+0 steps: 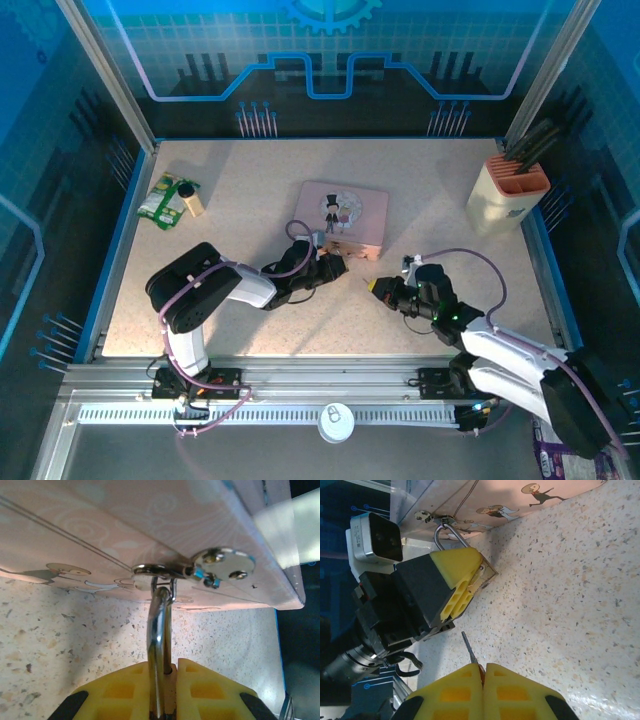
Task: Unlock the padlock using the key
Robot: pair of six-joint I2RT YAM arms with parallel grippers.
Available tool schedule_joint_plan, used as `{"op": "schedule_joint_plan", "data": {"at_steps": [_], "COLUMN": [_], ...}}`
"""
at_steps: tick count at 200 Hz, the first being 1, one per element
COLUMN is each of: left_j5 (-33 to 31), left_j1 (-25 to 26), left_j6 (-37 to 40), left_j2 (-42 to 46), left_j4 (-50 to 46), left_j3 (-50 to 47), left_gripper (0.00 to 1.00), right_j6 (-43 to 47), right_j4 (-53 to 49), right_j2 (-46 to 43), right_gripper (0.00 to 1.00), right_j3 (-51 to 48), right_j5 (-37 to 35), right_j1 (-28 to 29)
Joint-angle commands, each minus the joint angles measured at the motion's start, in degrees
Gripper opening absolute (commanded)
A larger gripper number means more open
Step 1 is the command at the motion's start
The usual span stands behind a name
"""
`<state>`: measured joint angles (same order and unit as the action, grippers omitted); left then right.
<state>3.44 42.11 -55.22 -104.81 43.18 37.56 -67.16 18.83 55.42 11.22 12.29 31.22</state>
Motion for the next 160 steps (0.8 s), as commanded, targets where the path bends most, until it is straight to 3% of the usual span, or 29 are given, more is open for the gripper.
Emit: {"op": "schedule_joint_plan", "data": {"at_steps": [1, 59, 160], "left_j5": [2.94, 3.22, 4.98], "left_j1": [0.92, 1.25, 1.44], "left_j6": [-1.55, -3.79, -6.14], "left_j2": [2.60, 3.47, 5.85], "left_j4": [3.86, 5.55, 7.59], "left_j3": [2.35, 2.86, 3.15], "left_gripper": [0.05, 0.02, 0.00], "right_j6": [-2.41, -6.92, -8.17], "right_j4": [6.55, 20.07, 23.98], "right_j2": [3.20, 13.92, 17.85], "right_gripper": [0.00, 0.00, 0.00], "right_j3": [0.28, -0.61, -1.59], "right_j5": [4.06, 9.14, 10.63], "right_j1": [-1.15, -3.64, -4.39]}}
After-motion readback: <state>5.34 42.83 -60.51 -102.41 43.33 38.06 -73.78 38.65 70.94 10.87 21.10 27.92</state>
